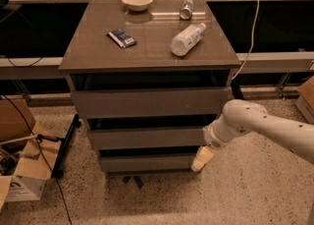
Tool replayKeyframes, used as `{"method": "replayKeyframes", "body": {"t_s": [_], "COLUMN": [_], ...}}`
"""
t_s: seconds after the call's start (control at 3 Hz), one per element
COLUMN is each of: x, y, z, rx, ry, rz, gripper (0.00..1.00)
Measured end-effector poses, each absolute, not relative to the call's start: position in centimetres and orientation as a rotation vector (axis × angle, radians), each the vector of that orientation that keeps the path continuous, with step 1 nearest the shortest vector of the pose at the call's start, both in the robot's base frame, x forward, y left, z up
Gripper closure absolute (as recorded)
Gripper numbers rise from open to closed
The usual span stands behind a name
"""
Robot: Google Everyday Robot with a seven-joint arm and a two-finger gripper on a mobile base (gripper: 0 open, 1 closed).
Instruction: Open bottom drawer
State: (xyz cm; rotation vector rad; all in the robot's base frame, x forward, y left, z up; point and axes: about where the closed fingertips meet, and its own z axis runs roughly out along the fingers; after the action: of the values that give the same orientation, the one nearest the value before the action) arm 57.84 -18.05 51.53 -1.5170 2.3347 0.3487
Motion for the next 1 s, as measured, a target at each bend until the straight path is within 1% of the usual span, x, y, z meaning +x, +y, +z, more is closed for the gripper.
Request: {"method": "replayKeyframes", "body": {"t_s": [0.33,0.67,1.0], "x": [57.5,58.5,59.5], "y": [-18.0,-17.5,-17.2], "z": [50.4,46.9,42.4], "rx": [-1.526,-1.519,-1.492], "ry": [2.364,2.348,2.345], "rz": [0.314,0.3,0.334], "gripper": [0.0,0.0,0.0]}}
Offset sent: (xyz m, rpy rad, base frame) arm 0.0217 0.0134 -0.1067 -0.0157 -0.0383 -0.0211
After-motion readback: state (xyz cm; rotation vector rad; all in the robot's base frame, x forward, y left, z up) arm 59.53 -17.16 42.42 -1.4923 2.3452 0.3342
